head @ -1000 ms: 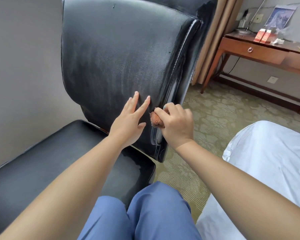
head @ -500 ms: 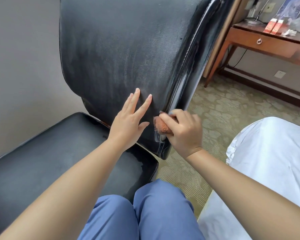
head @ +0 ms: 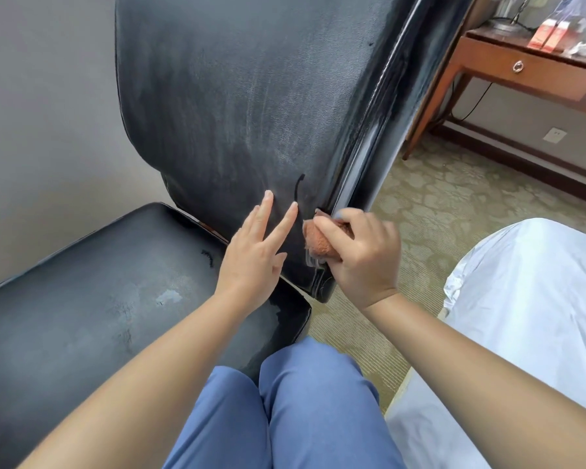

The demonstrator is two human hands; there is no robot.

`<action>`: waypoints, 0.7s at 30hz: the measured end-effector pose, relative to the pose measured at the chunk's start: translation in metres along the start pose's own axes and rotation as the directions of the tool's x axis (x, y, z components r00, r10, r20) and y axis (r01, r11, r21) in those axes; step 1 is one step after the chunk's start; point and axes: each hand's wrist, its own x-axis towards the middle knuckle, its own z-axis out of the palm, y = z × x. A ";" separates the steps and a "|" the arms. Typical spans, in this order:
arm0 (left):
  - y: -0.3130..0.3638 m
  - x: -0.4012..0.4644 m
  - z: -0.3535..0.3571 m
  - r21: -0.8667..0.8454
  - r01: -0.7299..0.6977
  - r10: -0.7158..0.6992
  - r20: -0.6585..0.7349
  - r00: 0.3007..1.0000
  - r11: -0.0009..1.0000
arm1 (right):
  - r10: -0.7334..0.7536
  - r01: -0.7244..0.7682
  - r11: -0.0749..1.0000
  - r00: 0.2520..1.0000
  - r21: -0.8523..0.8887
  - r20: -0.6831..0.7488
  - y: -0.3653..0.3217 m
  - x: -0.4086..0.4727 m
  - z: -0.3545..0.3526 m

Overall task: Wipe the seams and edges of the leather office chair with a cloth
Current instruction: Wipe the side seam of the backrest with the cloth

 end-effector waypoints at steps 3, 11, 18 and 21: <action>0.003 0.000 0.003 -0.008 0.020 -0.020 -0.001 1.000 1.000 | -0.048 0.048 0.999 0.999 -0.019 -0.012 0.002 0.000 0.001; 0.004 -0.001 -0.006 0.020 0.006 -0.007 0.029 1.000 1.000 | -0.173 0.175 0.983 0.984 -0.048 0.045 0.001 -0.029 0.019; 0.016 0.001 -0.024 0.108 0.025 -0.036 0.108 0.993 0.994 | -0.020 0.018 0.999 0.999 -0.043 -0.032 0.010 0.023 -0.013; 0.028 0.007 -0.034 0.102 0.016 -0.028 0.117 0.993 0.995 | -0.010 0.011 0.999 1.000 -0.032 0.027 0.011 0.029 -0.018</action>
